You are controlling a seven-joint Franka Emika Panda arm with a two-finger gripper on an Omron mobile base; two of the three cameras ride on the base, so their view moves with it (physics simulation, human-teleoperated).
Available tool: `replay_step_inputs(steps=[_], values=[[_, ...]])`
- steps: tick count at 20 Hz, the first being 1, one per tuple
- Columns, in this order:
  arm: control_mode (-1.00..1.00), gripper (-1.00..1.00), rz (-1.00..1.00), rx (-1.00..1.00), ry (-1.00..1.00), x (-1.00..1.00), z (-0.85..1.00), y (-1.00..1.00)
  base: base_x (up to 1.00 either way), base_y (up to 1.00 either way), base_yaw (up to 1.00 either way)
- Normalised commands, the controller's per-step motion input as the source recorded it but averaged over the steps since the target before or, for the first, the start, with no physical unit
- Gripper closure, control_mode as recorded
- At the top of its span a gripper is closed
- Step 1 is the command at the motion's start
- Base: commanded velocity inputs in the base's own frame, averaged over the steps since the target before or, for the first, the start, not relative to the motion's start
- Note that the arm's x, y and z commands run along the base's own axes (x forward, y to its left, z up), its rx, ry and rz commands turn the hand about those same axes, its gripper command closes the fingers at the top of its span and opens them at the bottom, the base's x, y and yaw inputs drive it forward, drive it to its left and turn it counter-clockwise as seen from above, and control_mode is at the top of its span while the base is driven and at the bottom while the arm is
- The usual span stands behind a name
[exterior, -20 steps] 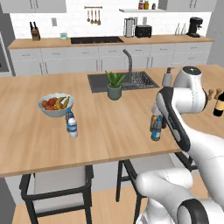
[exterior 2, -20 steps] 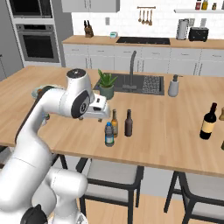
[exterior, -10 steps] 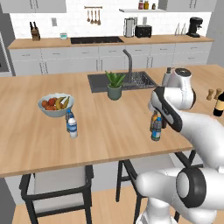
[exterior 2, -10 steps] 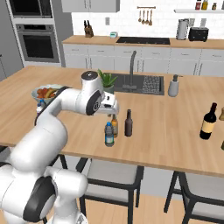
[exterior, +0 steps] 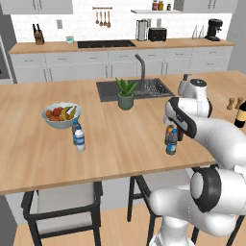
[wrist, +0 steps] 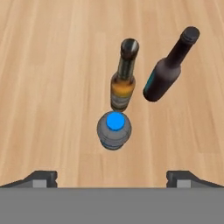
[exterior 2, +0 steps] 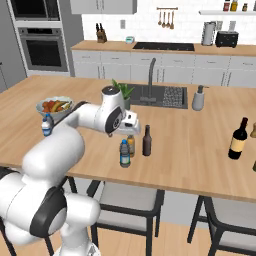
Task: Move the plastic bottles in the middle to the plastics group, and the glass bottles in the middle to the glass group.
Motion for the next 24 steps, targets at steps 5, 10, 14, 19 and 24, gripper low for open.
replay_step_inputs(steps=[5, 10, 14, 19, 24], values=[[-1.0, -1.0, 0.0, 0.0, 0.02, 0.16, -0.3, -0.06, 0.0, 0.0, 0.0], [-1.0, -1.0, 0.0, 0.0, 0.0, 0.15, -0.29, 0.0, 0.0, 0.0, 0.0], [-1.0, -1.0, 0.0, 0.0, 0.0, 0.18, -0.31, 0.0, 0.0, 0.0, 0.0], [-1.0, -1.0, 0.0, 0.0, 0.0, 0.22, -0.27, 0.0, 0.0, 0.0, 0.0], [-1.0, -1.0, 0.0, 0.0, 0.0, 0.12, -0.23, 0.0, 0.0, 0.0, 0.0]])
